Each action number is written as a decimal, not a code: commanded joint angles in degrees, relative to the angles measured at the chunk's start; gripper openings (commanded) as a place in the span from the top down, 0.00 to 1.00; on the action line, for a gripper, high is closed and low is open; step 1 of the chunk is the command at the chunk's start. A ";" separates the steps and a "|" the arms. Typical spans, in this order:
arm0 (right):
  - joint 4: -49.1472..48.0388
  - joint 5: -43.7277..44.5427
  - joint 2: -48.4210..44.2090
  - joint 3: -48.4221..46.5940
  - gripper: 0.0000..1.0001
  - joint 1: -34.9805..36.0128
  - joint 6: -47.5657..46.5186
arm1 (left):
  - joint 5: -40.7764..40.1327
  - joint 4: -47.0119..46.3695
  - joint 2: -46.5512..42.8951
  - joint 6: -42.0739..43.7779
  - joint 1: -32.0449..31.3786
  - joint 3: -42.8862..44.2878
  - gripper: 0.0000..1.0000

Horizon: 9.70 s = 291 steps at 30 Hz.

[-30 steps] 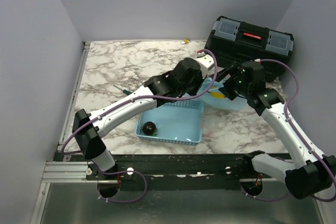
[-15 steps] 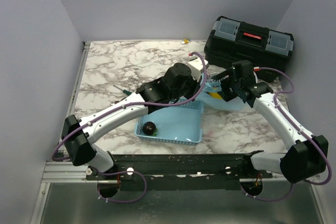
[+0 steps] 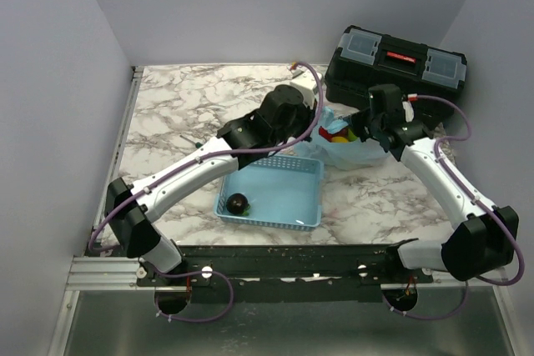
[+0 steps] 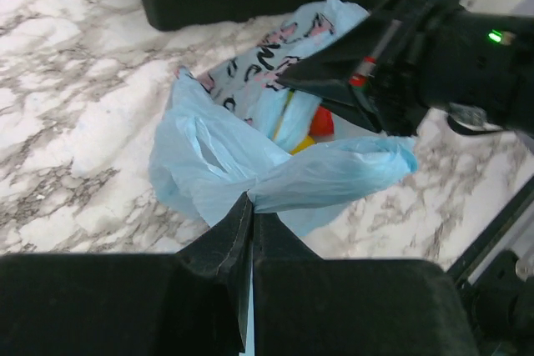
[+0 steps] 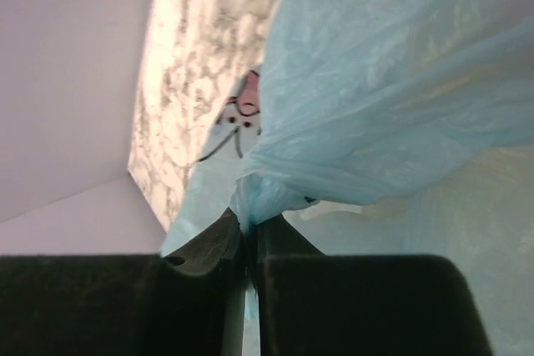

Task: Take the fake fruits out of the plastic bag
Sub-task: Untie the plastic bag at the center of the board, then take out the fake fruit from the plastic bag, then place the fake fruit in the bin.

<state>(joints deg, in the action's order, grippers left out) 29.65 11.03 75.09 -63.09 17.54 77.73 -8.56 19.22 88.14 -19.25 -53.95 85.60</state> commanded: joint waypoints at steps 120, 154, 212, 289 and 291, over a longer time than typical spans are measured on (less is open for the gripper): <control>-2.94 -25.55 -17.16 6.70 0.42 5.64 -40.05 | -9.38 -7.85 -13.35 -6.18 -4.59 -20.13 1.00; -23.27 -0.31 -18.22 31.47 0.48 7.59 -34.91 | 4.80 -5.95 -13.93 -8.45 3.29 -18.57 1.00; -39.21 17.21 13.77 18.82 0.70 7.57 -49.42 | 10.26 -4.36 -9.94 -9.12 3.22 -17.94 1.00; -37.46 -24.79 9.95 22.48 0.99 36.14 -66.86 | -2.16 -3.83 -18.71 -3.08 5.77 -23.89 1.00; -38.48 -25.27 11.43 22.21 0.95 36.43 -66.92 | -2.20 -3.77 -18.62 -3.08 5.75 -23.87 1.00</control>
<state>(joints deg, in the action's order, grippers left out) -2.44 -13.17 84.14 -40.53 53.30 13.28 -9.91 16.34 70.50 -21.65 -48.45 62.43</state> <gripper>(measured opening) 0.570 0.006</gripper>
